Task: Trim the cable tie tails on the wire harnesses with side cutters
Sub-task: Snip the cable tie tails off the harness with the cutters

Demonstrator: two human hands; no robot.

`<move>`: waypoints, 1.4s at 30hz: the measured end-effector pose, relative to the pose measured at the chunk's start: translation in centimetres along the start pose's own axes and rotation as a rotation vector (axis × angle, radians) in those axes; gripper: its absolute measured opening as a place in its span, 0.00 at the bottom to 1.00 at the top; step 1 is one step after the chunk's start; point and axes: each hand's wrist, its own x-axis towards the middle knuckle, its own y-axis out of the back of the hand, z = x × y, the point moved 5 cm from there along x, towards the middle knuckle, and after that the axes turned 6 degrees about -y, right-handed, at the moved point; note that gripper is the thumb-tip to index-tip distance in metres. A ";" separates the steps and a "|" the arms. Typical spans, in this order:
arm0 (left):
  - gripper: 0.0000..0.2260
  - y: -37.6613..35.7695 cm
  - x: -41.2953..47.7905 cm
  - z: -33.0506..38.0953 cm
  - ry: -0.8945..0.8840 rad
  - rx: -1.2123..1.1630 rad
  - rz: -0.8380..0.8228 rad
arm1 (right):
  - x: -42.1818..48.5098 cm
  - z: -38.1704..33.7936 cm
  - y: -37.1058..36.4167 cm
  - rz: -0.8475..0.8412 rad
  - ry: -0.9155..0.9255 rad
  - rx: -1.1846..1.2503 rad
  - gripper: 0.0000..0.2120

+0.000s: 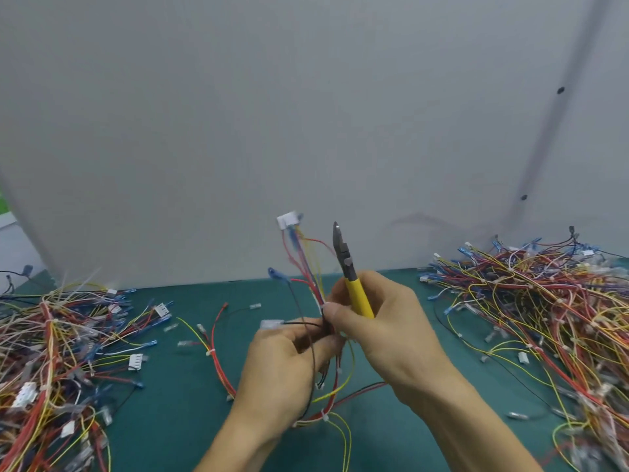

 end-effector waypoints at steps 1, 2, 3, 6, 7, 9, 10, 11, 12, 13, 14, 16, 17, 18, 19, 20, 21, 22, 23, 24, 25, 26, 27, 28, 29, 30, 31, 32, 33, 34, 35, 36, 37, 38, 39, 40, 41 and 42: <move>0.10 0.4 0.1 -0.2 0.002 0.008 0.048 | -0.1 -0.2 0.2 0.056 0.012 -0.076 0.05; 0.09 0.8 0.2 -0.3 -0.001 0.012 0.091 | -0.2 -0.3 0.6 0.118 0.017 -0.151 0.06; 0.08 1.2 0.3 -0.4 -0.007 0.012 0.123 | -0.4 -0.5 1.0 0.157 0.015 -0.211 0.08; 0.07 2.0 0.5 -0.1 -0.012 -0.062 0.196 | -0.8 -0.6 0.8 0.082 -0.028 -0.303 0.09; 0.08 2.1 0.6 0.0 -0.011 -0.103 0.213 | -1.0 -0.5 0.2 0.035 -0.037 -0.337 0.08; 0.08 2.2 0.7 0.3 -0.005 -0.198 0.219 | -1.4 -0.2 -1.1 -0.027 -0.021 -0.382 0.07; 0.07 2.2 0.7 0.4 0.000 -0.248 0.208 | -1.5 0.0 -1.7 -0.036 -0.001 -0.372 0.07; 0.06 2.1 0.8 0.6 0.004 -0.278 0.194 | -1.6 0.1 -2.2 -0.031 0.019 -0.343 0.07; 0.05 2.2 0.8 0.6 0.007 -0.281 0.181 | -1.6 0.2 -2.4 -0.013 0.038 -0.308 0.07; 0.05 2.3 0.8 0.7 0.008 -0.250 0.177 | -1.5 0.3 -2.4 0.010 0.051 -0.273 0.07; 0.08 2.5 0.8 0.5 0.013 -0.202 0.185 | -1.4 0.5 -2.3 0.033 0.056 -0.234 0.07; 0.12 2.9 0.8 0.0 0.031 -0.121 0.200 | -1.0 0.8 -1.7 0.074 0.051 -0.135 0.05; 0.11 3.1 0.8 -0.2 0.028 -0.085 0.191 | -0.7 0.9 -1.3 0.097 0.049 -0.072 0.04; 0.11 3.1 0.8 -0.3 0.016 -0.038 0.163 | -0.5 0.9 -0.9 0.122 0.046 -0.002 0.04; 0.12 3.1 0.8 -0.4 0.001 0.020 0.121 | -0.3 0.9 -0.5 0.150 0.038 0.071 0.04; 0.15 2.9 0.7 -0.5 -0.013 0.082 0.065 | -0.1 1.0 -0.1 0.178 0.028 0.147 0.04; 0.17 2.7 0.7 -0.6 -0.026 0.147 -0.004 | 0.1 0.9 0.3 0.204 0.017 0.229 0.04; 0.17 2.4 0.5 -0.7 -0.037 0.219 -0.069 | 0.4 0.8 0.6 0.230 0.013 0.312 0.05; 0.14 2.0 0.4 -0.8 -0.051 0.278 -0.116 | 0.8 0.5 1.0 0.258 0.020 0.380 0.05; 0.12 1.7 0.3 -0.9 -0.056 0.320 -0.140 | 1.1 0.1 1.4 0.288 0.038 0.423 0.05; 0.12 1.5 0.1 -1.2 -0.056 0.348 -0.153 | 1.4 -0.3 1.7 0.318 0.065 0.445 0.05; 0.16 1.3 0.1 -1.6 -0.051 0.386 -0.162 | 1.7 -0.9 2.2 0.344 0.094 0.454 0.04; 0.21 1.2 0.0 -1.9 -0.048 0.444 -0.164 | 2.0 -1.5 2.6 0.366 0.124 0.459 0.04; 0.24 1.1 0.0 -2.0 -0.055 0.510 -0.162 | 2.3 -2.2 3.1 0.386 0.153 0.463 0.04; 0.25 1.1 0.0 -2.0 -0.077 0.561 -0.159 | 2.5 -2.8 3.6 0.405 0.182 0.465 0.05; 0.26 1.0 0.0 -1.9 -0.096 0.589 -0.149 | 2.7 -3.5 4.2 0.422 0.209 0.458 0.07; 0.26 1.0 0.1 -1.7 -0.117 0.594 -0.128 | 2.8 -4.1 4.7 0.437 0.233 0.442 0.07; 0.27 1.1 0.1 -1.5 -0.136 0.593 -0.102 | 3.0 -4.8 5.3 0.445 0.254 0.424 0.07; 0.27 1.1 0.1 -1.3 -0.165 0.605 -0.075 | 3.1 -5.4 5.7 0.452 0.272 0.407 0.07; 0.27 1.1 0.1 -1.2 -0.195 0.633 -0.055 | 3.2 -6.1 6.3 0.464 0.289 0.391 0.06; 0.27 1.1 0.1 -1.3 -0.222 0.661 -0.040 | 3.3 -6.8 6.9 0.482 0.307 0.380 0.07; 0.27 1.1 0.1 -1.3 -0.224 0.676 -0.023 | 3.4 -7.5 7.6 0.501 0.323 0.373 0.07; 0.26 1.3 0.1 -1.4 -0.226 0.668 -0.004 | 3.5 -8.2 8.2 0.519 0.340 0.365 0.08; 0.23 1.4 0.0 -1.4 -0.224 0.659 0.018 | 3.7 -8.9 8.8 0.534 0.354 0.357 0.07; 0.20 1.6 0.0 -1.4 -0.224 0.648 0.040 | 3.8 -9.6 9.5 0.550 0.367 0.345 0.06; 0.15 1.7 -0.1 -1.3 -0.224 0.638 0.053 | 3.9 -10.3 10.1 0.561 0.379 0.326 0.05; 0.12 1.6 -0.2 -1.2 -0.223 0.626 0.057 | 4.1 -10.9 10.8 0.575 0.392 0.289 0.04; 0.09 1.3 -0.3 -1.0 -0.221 0.608 0.050 | 4.2 -11.5 11.4 0.587 0.404 0.239 0.03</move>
